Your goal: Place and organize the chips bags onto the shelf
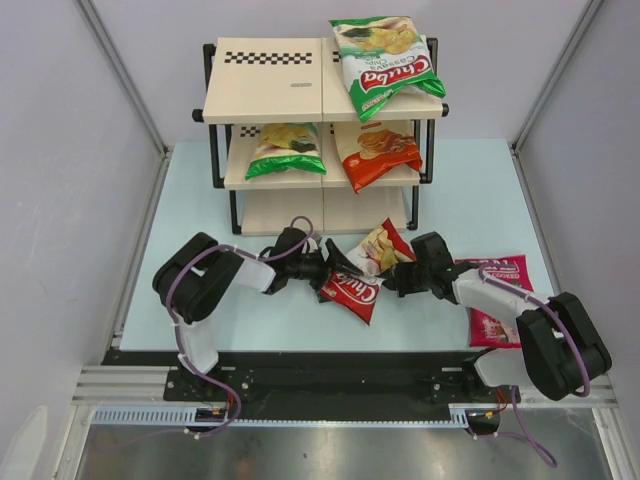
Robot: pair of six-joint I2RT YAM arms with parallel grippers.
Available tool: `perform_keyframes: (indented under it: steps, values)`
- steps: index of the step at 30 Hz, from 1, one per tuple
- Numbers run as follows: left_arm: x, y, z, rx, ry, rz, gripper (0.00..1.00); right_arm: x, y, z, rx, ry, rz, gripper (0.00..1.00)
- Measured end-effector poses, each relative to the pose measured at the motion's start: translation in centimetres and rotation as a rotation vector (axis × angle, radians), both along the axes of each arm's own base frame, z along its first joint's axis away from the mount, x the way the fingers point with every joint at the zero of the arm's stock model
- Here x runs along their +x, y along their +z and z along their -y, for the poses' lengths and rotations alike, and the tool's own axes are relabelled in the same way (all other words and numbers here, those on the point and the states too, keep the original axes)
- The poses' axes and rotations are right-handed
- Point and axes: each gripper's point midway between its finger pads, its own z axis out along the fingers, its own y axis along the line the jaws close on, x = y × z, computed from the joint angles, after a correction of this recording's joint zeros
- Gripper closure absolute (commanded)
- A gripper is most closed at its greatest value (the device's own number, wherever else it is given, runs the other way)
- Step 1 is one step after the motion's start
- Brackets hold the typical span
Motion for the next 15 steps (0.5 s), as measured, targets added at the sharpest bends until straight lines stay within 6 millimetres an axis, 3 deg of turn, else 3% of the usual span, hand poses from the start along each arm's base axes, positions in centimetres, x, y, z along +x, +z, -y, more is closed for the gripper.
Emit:
perform_keyframes:
  steps: [3,4,6,10,12,15]
  values:
    - [-0.17,0.14,0.79,-0.006,-0.022,0.0,0.22,0.02,0.22,-0.57,0.015,-0.016,-0.001,0.95]
    - [-0.22,0.17,0.97,-0.004,-0.028,-0.001,0.33,0.18,0.32,-0.62,0.02,-0.027,0.001,0.95]
    - [-0.26,0.27,1.14,-0.004,-0.034,-0.001,0.4,0.47,0.48,-0.69,0.03,-0.046,0.002,0.96]
    - [-0.45,0.07,1.05,0.005,-0.041,-0.008,0.24,0.73,0.67,-0.87,0.038,-0.077,0.004,0.99]
    - [-0.52,0.11,1.05,0.008,-0.047,-0.014,0.26,0.73,0.8,-0.84,0.031,-0.087,0.011,0.98]
    - [-0.29,0.49,1.12,0.015,-0.053,-0.008,0.51,0.82,1.08,-0.76,0.032,-0.097,0.021,0.97]
